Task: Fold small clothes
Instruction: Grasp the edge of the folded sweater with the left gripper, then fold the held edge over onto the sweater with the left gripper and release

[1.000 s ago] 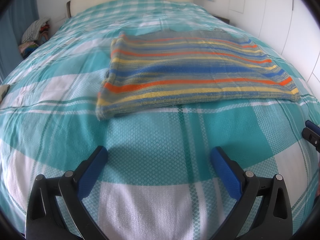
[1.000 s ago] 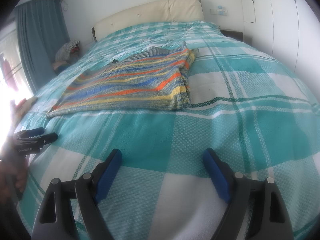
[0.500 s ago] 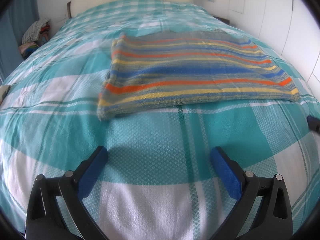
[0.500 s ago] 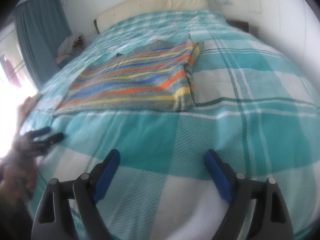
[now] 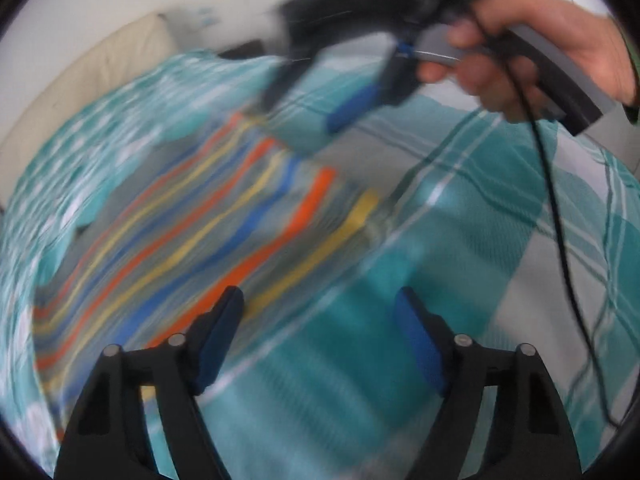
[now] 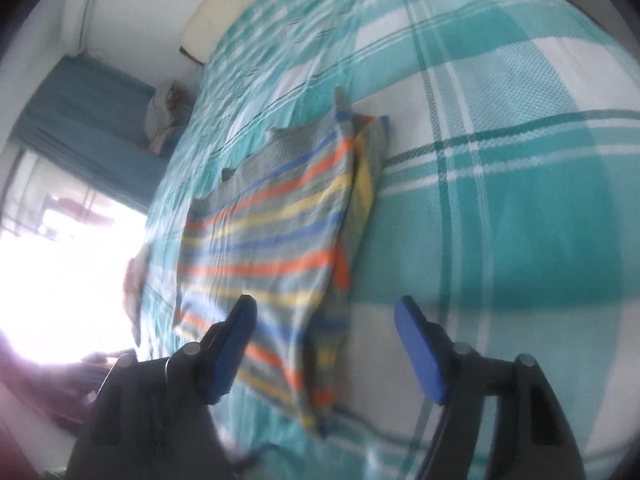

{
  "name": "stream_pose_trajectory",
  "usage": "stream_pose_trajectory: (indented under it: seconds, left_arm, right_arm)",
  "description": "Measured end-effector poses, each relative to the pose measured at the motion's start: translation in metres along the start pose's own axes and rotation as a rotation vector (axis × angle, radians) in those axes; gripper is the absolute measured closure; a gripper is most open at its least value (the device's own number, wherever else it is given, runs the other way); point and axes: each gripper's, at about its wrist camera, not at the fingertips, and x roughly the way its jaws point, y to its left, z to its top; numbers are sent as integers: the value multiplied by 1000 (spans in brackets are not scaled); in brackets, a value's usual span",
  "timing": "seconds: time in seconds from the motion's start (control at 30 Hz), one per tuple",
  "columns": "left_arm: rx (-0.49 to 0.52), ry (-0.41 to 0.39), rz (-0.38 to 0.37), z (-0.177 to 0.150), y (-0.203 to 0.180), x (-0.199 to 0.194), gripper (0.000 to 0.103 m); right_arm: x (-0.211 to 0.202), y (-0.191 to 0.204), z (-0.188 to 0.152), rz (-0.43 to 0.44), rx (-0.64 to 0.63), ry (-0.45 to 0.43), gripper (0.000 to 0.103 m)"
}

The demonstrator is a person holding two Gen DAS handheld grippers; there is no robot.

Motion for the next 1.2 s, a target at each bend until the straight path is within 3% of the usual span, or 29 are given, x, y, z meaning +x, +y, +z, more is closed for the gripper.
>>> stream_pose_trajectory:
  seconds: [0.07,0.13,0.17,0.2,0.23,0.3,0.33,0.37,0.5,0.63,0.77,0.93,1.0,1.07,1.1,1.17,1.2]
  left_arm:
    - [25,-12,10,14,-5,16,25]
    - [-11,-15,-41,20,4,26,46]
    - [-48,-18,-68,22,11,27,70]
    - [-87,-27,-74,21,19,26,85]
    - [-117,-39,-88,20,26,25,88]
    - [-175,-81,-120,14,38,17,93]
    - [-203,-101,-120,11,44,11,94]
    - [-234,-126,-111,8,50,2,94]
    - [-404,-200,-92,-19,82,-42,94]
    - [-595,-239,-38,-64,128,-91,95]
    - [-803,-219,-6,-115,176,-112,95]
    - [-945,-144,55,-158,214,-105,95]
    - [-1011,-80,76,-176,226,-98,84]
    - [-1070,-36,54,-193,235,-96,73]
    - [-1080,-35,49,-198,236,-100,57]
    - [-1063,-54,72,-200,236,-112,36]
    - [-1048,-74,81,-199,236,-117,31]
  right_arm:
    - [11,-9,19,26,33,0,33]
    - [21,-15,39,58,62,-11,34]
    - [26,-17,48,73,70,-11,36]
    - [31,-17,54,85,75,-10,38]
    - [37,-16,60,95,78,-2,43]
    - [53,-10,69,55,58,22,61]
    - [57,-3,71,13,36,18,84]
    - [57,7,72,-4,8,5,92]
    - [45,63,67,50,-103,-33,92]
    - [65,144,60,80,-234,3,92]
    - [123,225,51,98,-352,58,92]
    - [208,284,41,76,-407,112,92]
    - [241,290,37,70,-403,146,86]
    - [261,288,35,87,-357,160,61]
    - [261,285,34,103,-335,137,57]
    - [246,277,30,146,-313,94,57]
    - [234,274,26,150,-309,75,57]
